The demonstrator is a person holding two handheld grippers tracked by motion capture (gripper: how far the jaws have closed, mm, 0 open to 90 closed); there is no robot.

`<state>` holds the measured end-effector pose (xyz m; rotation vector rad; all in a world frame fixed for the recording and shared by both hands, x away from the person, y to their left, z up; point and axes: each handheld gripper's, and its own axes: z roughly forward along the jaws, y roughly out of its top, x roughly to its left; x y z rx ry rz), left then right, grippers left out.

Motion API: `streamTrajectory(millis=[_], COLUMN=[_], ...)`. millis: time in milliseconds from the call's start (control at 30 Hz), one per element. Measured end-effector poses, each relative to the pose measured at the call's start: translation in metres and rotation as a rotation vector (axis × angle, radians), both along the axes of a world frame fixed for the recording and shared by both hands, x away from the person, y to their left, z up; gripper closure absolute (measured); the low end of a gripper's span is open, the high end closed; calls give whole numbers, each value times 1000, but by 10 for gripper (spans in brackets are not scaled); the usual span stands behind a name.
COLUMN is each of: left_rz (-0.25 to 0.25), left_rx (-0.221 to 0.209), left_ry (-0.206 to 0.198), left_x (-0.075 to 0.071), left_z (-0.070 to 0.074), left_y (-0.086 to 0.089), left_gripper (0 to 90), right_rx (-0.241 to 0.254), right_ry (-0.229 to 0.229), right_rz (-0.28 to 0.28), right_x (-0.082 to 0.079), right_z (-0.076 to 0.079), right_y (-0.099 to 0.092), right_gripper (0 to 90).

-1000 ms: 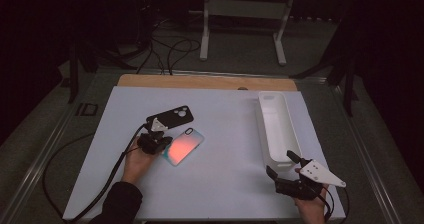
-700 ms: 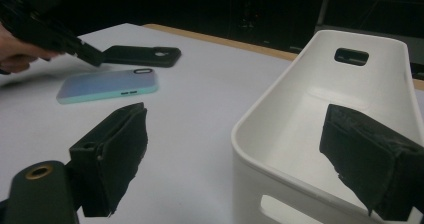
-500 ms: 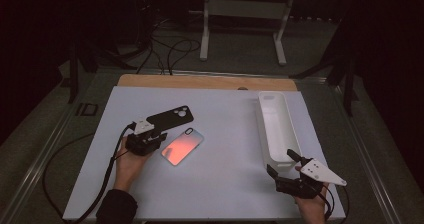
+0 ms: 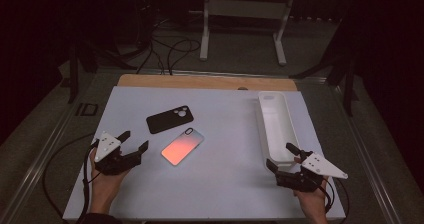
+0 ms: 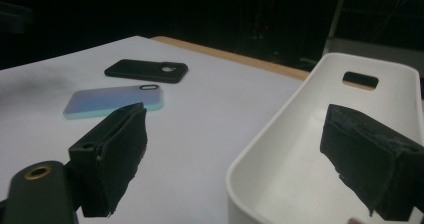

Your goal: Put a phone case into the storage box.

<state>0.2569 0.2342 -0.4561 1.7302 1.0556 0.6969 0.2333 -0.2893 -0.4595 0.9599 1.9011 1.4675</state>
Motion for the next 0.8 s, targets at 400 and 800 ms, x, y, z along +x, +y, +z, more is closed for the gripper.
streamTrajectory(millis=[400,800], left_rz=[-4,-15], left_rx=[15,44], left_ry=[-5,29], left_x=[-27,-28], left_z=[-5,-3], left_y=[8,11], left_gripper=[107,0], right_rx=[41,38], right_ry=[17,7], right_rz=[-9,-24], right_x=[8,1], right_z=[-1,-7], right_y=[-4,-5], right_gripper=[107,106])
